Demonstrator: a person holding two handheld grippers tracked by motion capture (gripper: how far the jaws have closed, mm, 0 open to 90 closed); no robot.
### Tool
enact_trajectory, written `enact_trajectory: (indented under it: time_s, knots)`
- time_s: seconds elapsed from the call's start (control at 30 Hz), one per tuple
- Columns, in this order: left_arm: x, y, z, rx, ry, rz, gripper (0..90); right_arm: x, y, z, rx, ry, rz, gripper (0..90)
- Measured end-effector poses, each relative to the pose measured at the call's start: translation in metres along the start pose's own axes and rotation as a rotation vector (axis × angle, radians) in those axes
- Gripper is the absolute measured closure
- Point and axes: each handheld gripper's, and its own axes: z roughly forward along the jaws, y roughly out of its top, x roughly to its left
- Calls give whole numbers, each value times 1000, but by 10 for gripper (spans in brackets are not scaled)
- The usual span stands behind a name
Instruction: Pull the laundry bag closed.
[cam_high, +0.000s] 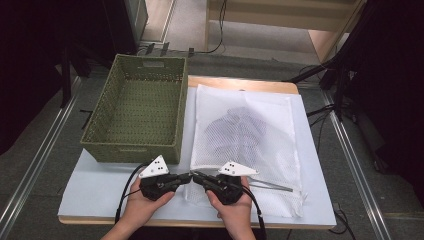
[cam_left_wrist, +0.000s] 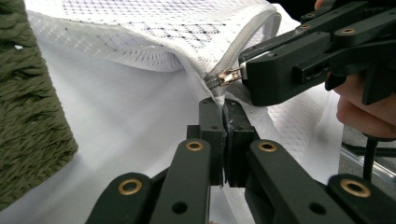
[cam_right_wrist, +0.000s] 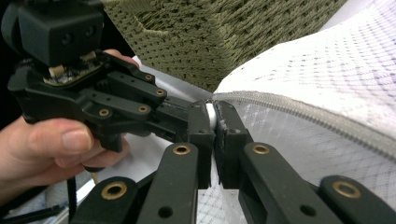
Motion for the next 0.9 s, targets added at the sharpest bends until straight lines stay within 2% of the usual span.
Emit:
enact_trajectory:
  time_s: [0.07, 0.33, 0.47, 0.67, 0.9]
  knots:
    - [0, 1, -2, -1, 6, -5, 900, 1, 0, 0, 6, -15, -17, 874]
    - [1, 1, -5, -8, 36, -15, 900, -2, -1, -1, 15, -49, -16, 875]
    - [3, 0, -6, -13, 36, -26, 900, -5, -2, -3, 22, -54, -9, 876]
    - [3, 0, -7, -18, 33, -32, 900, -5, -2, -5, 26, -78, -38, 876]
    - [4, -2, -9, -22, 37, -33, 900, -6, -3, -9, 24, -91, -38, 875]
